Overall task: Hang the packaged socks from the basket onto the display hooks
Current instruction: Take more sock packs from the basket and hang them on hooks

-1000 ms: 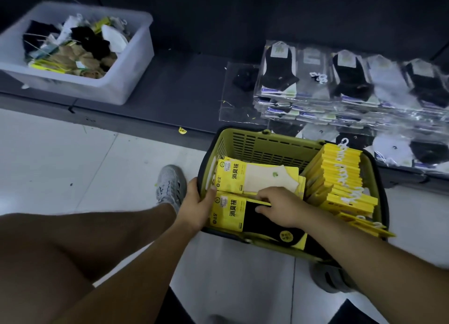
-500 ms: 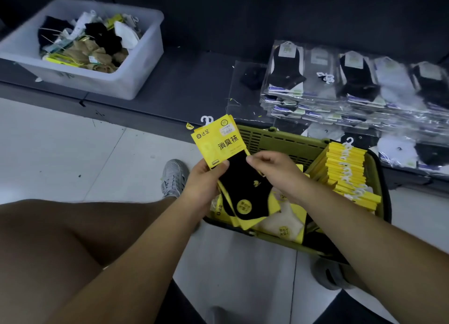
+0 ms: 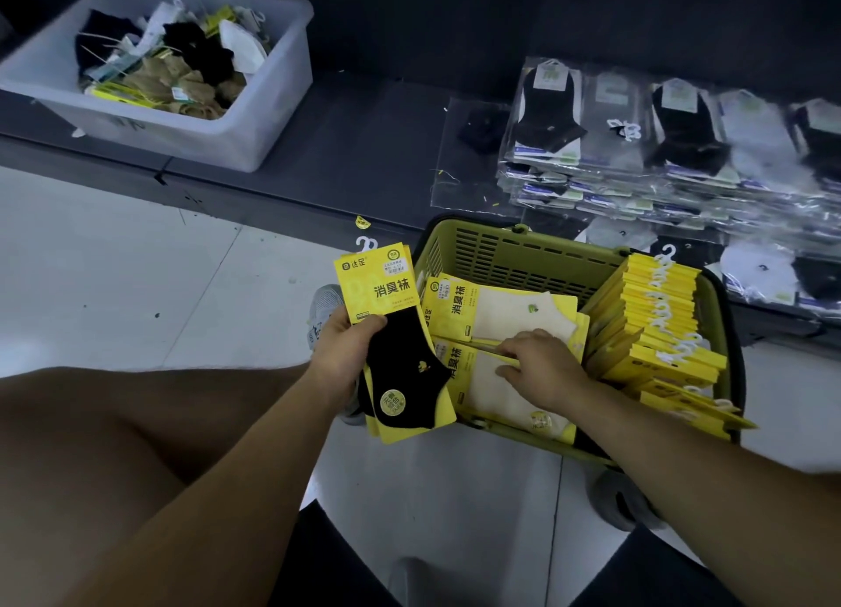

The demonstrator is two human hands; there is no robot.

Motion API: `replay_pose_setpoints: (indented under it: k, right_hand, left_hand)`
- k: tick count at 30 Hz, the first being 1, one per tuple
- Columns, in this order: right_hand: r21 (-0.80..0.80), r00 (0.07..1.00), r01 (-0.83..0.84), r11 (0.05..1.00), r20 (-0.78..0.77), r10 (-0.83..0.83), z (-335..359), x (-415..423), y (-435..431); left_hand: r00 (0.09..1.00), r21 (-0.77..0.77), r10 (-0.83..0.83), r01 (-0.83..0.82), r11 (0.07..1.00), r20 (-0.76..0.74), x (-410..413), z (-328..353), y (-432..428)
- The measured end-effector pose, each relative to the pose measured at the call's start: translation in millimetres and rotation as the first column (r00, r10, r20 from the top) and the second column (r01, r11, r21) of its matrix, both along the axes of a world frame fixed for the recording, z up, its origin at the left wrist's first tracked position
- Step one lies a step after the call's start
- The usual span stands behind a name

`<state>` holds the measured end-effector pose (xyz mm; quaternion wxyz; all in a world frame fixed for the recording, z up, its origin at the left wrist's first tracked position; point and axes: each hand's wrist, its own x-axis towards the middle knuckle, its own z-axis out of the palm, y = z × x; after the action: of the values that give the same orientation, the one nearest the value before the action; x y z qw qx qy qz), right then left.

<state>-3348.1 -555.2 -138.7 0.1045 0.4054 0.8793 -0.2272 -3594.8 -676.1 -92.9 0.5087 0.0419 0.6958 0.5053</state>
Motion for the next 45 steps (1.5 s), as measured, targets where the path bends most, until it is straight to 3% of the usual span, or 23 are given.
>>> replay_pose_setpoints:
  k: [4, 7, 9, 12, 14, 17, 19, 21, 23, 25, 27, 29, 31, 34, 37, 40, 45]
  right_hand:
    - [0.095, 0.999, -0.025, 0.995, -0.02, 0.027, 2, 0, -4]
    - [-0.108, 0.988, 0.063, 0.992, -0.136, -0.078, 8, -6, -1]
    - [-0.254, 0.995, 0.028, 0.967, -0.089, -0.052, 13, -9, 5]
    - [-0.324, 0.995, 0.045, 0.945, -0.066, -0.071, 25, -10, 20]
    - [-0.342, 0.974, 0.143, 0.929, -0.117, -0.193, 40, -9, 34]
    - [-0.417, 0.853, 0.347, 0.84, -0.232, -0.467, 67, -11, 54]
    - [-0.526, 0.696, 0.432, 0.732, -0.322, -0.642, 82, -17, 58]
    - [-0.713, 0.508, 0.396, 0.579, -0.355, -0.784, 93, -30, 51]
    - [-0.82, 0.446, 0.309, 0.483, -0.324, -0.835, 99, -45, 37]
    - [-0.821, 0.512, 0.263, 0.508, -0.327, -0.794, 97, -60, 19]
    - [-0.725, 0.621, 0.257, 0.639, -0.382, -0.684, 91, -72, 5]
    - [-0.552, 0.736, 0.205, 0.808, -0.457, -0.499, 84, -78, -3]
    - [-0.347, 0.803, 0.197, 0.917, -0.479, -0.354, 78, -78, -2]
    - [-0.191, 0.842, 0.262, 0.946, -0.434, -0.321, 66, -62, 11]
    - [-0.18, 0.95, 0.193, 0.965, -0.213, -0.23, 39, -34, 22]
    - [-0.198, 0.992, 0.116, 0.973, -0.024, -0.123, 16, -14, 14]
    - [-0.145, 0.994, 0.108, 0.984, 0.005, -0.109, 1, -9, 3]
  left_hand:
    - [1.0, 0.001, -0.001, 0.001, 1.0, 0.006, -2, -1, 1]
    - [1.0, 0.005, -0.005, 0.005, 1.0, 0.011, -1, 0, 1]
    - [1.0, 0.008, -0.007, 0.007, 1.0, 0.012, 0, 0, 1]
    - [1.0, 0.03, -0.028, 0.028, 0.999, 0.004, 0, 2, 1]
    - [0.999, 0.044, -0.038, 0.038, 0.998, 0.001, 2, 4, 3]
    - [0.999, 0.071, -0.046, 0.045, 0.996, 0.008, 5, 9, 6]
    - [0.999, 0.07, -0.044, 0.044, 0.997, 0.003, 8, 10, 8]
    - [1.0, 0.07, -0.011, 0.009, 0.998, 0.015, 11, 11, 10]
    - [0.998, 0.091, 0.035, -0.04, 0.995, 0.058, 15, 14, 12]
    - [0.997, 0.135, 0.014, -0.025, 0.991, 0.076, 19, 19, 14]
    - [0.998, 0.174, -0.056, 0.049, 0.984, 0.031, 21, 20, 16]
    - [0.991, 0.193, -0.119, 0.13, 0.973, -0.065, 23, 19, 16]
    - [0.984, 0.199, -0.127, 0.15, 0.968, -0.124, 21, 15, 15]
    - [0.992, 0.147, -0.08, 0.094, 0.985, -0.099, 7, 12, 9]
    - [0.997, 0.116, -0.04, 0.047, 0.992, -0.06, -8, 8, 3]
    - [0.999, 0.096, -0.034, 0.038, 0.995, -0.035, -14, 5, -2]
    - [0.998, 0.092, -0.062, 0.065, 0.994, -0.03, -9, 2, -2]
